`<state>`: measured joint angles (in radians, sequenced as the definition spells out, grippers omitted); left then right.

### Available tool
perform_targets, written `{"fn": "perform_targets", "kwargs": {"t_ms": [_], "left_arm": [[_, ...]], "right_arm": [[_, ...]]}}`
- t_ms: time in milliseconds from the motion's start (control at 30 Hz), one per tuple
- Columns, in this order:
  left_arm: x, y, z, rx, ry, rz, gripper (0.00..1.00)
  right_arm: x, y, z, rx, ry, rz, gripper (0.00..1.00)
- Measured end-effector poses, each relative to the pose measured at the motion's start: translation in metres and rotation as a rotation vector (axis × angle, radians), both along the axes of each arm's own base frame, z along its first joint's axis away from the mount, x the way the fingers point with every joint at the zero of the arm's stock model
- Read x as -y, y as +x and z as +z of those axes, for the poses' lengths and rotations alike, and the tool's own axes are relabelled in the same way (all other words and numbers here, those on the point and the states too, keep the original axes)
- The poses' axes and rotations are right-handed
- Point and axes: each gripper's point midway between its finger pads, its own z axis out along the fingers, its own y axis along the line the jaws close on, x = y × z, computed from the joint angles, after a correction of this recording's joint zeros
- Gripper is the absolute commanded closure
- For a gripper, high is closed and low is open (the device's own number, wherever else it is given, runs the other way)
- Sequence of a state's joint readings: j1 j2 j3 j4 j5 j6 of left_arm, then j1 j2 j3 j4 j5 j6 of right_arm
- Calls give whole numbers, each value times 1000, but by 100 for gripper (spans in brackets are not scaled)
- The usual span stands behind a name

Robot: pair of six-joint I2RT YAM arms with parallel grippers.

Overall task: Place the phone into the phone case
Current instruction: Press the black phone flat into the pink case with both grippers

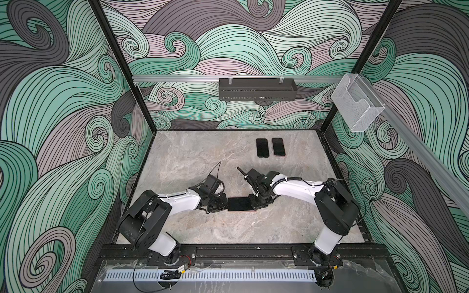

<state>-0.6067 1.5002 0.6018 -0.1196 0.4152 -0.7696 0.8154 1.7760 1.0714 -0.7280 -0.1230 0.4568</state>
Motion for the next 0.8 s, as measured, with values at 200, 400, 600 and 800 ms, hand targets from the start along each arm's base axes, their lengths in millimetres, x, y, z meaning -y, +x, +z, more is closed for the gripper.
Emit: {"fn": "perform_targets", "kwargs": {"t_ms": [200, 400, 600, 800], "left_arm": [[-1, 0, 0, 5, 7, 9, 83], [-1, 0, 0, 0, 8, 22, 83], [-1, 0, 0, 4, 8, 30, 83], [-2, 1, 1, 12, 7, 39, 83]], "right_arm": [[0, 0, -1, 2, -6, 0, 85], [1, 0, -2, 7, -15, -4, 84], [2, -2, -7, 4, -32, -4, 84], [2, -1, -7, 22, -47, 7, 84]]}}
